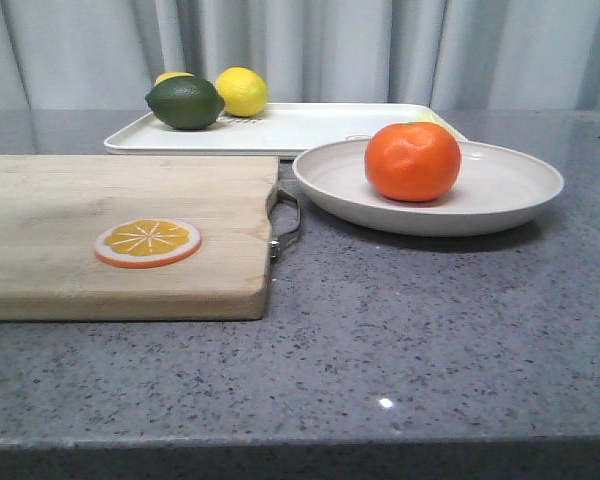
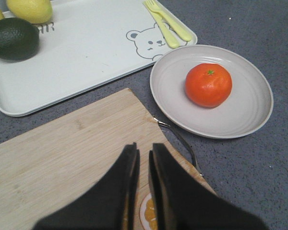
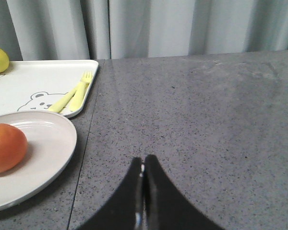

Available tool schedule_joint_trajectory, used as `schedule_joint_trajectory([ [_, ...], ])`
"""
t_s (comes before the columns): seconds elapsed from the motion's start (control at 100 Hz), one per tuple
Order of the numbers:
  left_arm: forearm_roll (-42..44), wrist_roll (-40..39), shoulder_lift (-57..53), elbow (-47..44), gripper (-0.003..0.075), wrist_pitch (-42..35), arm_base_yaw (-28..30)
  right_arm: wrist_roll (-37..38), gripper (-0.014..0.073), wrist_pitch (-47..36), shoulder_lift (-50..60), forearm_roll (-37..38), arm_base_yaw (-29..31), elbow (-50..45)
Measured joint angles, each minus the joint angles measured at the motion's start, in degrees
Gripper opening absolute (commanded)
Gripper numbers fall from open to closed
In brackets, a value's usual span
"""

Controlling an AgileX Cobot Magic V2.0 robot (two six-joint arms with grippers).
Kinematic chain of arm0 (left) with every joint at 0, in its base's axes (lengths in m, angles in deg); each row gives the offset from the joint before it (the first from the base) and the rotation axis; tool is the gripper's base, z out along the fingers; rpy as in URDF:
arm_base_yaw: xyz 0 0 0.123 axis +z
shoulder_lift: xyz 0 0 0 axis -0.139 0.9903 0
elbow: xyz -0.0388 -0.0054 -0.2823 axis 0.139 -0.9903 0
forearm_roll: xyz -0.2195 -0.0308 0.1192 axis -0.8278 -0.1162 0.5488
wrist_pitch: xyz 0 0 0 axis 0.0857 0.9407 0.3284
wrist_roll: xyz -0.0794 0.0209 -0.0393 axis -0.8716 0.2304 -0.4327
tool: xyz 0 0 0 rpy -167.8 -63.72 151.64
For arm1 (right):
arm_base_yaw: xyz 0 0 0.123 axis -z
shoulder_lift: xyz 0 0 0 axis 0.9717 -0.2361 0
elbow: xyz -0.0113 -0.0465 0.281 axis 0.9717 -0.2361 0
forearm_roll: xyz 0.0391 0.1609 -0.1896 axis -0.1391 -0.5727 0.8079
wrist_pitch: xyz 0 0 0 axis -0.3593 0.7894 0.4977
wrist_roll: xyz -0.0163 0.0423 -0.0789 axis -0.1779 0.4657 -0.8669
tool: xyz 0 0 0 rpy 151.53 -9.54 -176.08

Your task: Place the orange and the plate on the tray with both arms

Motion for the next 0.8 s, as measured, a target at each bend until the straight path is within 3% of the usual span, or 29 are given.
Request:
schedule_joint_trajectory([
  [0.45, -1.1, 0.0, -24.68, -17.41, 0.0043, -1.73, 0.07, 0.0, -0.0066, 4.52, -3.71, 0.0, -1.54, 1.28],
  [0.8, -1.22, 0.0, -29.75, -20.03, 0.0043, -1.73, 0.07, -1.19, -0.0047, 13.65, -19.64, 0.0, -5.85, 13.72],
])
